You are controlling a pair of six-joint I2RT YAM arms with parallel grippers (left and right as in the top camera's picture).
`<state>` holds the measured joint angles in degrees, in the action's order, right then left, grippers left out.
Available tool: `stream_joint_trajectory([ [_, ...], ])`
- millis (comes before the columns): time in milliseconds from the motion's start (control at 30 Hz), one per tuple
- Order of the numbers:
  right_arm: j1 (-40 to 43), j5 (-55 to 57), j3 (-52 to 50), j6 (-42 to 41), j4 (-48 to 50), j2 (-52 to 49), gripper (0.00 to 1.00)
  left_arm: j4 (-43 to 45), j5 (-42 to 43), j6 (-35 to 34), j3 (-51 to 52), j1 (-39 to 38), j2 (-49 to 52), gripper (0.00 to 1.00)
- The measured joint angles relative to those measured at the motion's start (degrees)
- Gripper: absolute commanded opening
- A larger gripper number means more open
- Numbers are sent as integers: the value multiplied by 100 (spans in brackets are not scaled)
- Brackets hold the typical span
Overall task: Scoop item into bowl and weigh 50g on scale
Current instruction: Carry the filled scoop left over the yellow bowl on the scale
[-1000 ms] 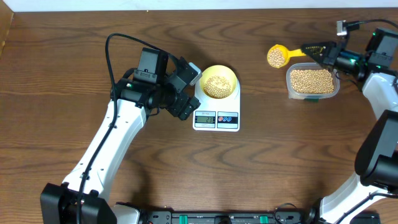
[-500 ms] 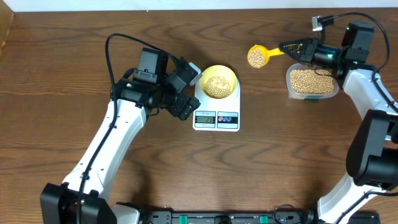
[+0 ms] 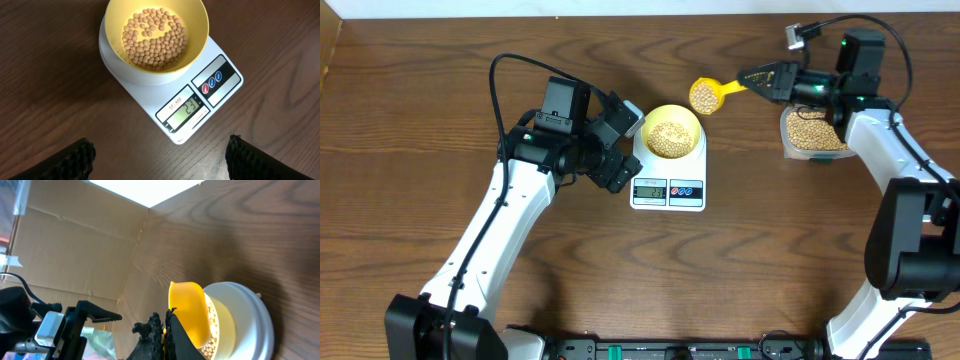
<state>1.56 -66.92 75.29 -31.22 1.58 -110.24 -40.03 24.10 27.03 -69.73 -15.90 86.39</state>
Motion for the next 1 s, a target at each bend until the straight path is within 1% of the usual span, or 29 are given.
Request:
stream_joint_trajectory([
  [467,-608,511,0,2,0,0,1,0,0,0,0,2,0,86],
  [800,-748,584,0,59,0,0,1,0,0,0,0,2,0,86],
  [1000,-778,632,0,313,0,0,1,0,0,0,0,0,0,86],
])
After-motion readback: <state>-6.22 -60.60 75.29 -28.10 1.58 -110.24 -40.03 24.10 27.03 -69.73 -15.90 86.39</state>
